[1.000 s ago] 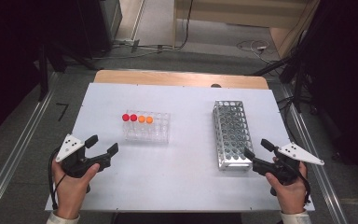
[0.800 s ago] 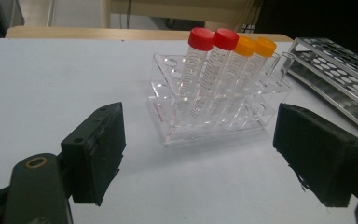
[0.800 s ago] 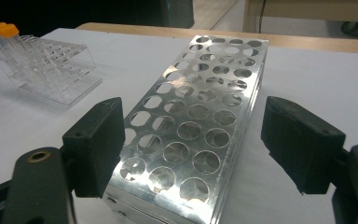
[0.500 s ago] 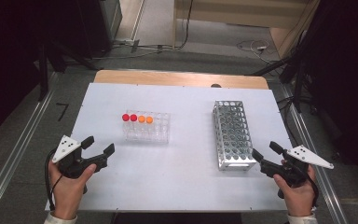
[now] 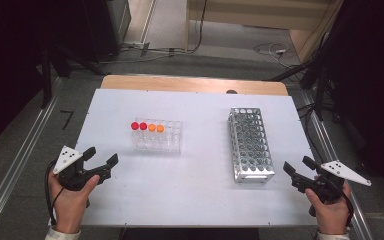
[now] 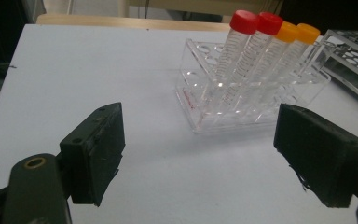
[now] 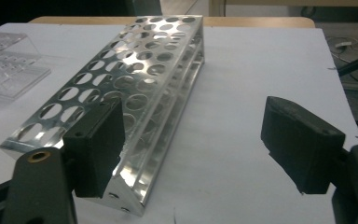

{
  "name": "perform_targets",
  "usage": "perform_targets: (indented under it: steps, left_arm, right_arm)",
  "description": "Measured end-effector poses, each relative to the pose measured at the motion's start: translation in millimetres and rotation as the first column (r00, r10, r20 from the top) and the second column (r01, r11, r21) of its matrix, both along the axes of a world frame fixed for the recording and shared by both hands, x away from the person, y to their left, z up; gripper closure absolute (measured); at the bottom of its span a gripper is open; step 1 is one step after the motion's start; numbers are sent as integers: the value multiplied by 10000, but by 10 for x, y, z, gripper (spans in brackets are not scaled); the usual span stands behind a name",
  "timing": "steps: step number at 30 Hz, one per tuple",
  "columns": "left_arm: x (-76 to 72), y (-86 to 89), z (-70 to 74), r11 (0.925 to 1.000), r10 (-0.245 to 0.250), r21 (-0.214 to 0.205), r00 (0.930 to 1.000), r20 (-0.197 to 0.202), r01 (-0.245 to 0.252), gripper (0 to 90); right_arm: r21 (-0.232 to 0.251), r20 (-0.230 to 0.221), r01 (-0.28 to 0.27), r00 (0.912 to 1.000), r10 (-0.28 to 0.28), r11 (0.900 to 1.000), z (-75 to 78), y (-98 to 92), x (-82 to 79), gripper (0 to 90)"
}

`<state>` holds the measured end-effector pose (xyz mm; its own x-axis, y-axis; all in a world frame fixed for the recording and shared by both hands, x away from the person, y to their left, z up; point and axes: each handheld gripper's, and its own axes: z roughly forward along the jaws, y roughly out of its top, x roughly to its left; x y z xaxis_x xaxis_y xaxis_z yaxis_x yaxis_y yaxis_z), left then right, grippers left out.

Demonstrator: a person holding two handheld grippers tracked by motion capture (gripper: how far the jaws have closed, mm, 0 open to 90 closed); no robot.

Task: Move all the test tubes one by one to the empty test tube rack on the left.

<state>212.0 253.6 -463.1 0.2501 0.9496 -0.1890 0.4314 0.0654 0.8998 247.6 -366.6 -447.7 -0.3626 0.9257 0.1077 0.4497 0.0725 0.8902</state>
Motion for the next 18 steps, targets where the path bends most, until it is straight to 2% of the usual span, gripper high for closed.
perform_targets:
  steps: [11, 18]
  left_arm:
    - [57, 96, -133, 9993, 329, 195, 9976, -606, -317, 170]
    - [72, 157, -188, 9981, 577, 249, 9958, -716, -560, 170]
  right_arm:
    - [-377, -359, 538, 9978, -552, 9978, -133, -141, 58, 199]
    - [-510, -523, 770, 9954, -797, 9957, -198, -197, 90, 199]
